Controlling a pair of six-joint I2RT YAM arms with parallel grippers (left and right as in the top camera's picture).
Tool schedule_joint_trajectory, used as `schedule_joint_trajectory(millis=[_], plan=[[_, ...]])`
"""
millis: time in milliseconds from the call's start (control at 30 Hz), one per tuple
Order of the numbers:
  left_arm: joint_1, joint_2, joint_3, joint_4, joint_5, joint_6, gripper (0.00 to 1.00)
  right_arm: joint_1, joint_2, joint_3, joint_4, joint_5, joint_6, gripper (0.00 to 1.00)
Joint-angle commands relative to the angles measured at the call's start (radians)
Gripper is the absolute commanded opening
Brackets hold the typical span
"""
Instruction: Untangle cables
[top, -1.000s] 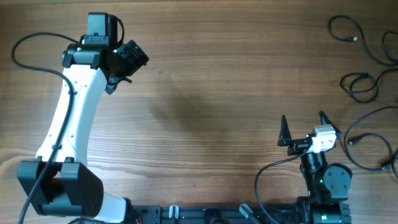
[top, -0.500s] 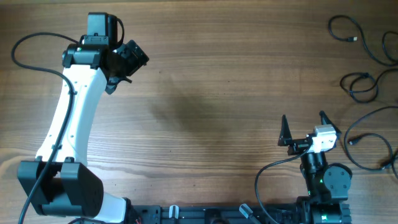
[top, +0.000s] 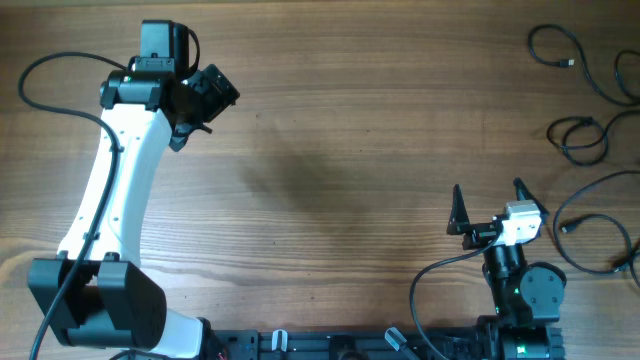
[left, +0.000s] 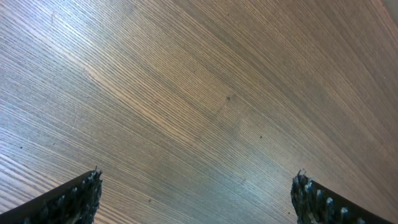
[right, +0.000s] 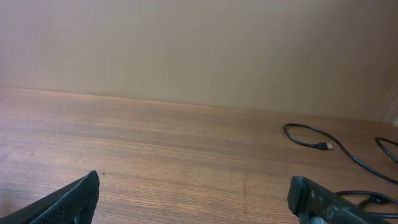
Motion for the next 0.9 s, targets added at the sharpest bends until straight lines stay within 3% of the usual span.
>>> schedule_joint_trajectory(millis=[0, 233, 333, 567, 733, 867], plan=[[0.007, 0.006, -0.005, 0.003, -0.014, -0.010, 1.00, 0.000, -0.009, 0.000, 0.006, 0.018, 0.013, 1.00], [0.007, 0.003, -0.005, -0.014, -0.014, -0.010, 1.00, 0.000, -0.009, 0.000, 0.006, 0.018, 0.012, 1.00], [0.007, -0.004, -0.005, -0.217, -0.021, -0.010, 1.00, 0.000, -0.009, 0.000, 0.006, 0.018, 0.012, 1.00], [0.007, -0.087, -0.006, -0.439, -0.024, -0.010, 1.00, 0.000, -0.009, 0.000, 0.006, 0.018, 0.012, 1.00], [0.005, -0.159, -0.014, -0.444, -0.025, -0.009, 1.00, 0.000, -0.009, 0.000, 0.006, 0.018, 0.012, 1.00], [0.003, -0.241, -0.162, -0.363, -0.024, -0.009, 1.00, 0.000, -0.009, 0.000, 0.006, 0.018, 0.012, 1.00]])
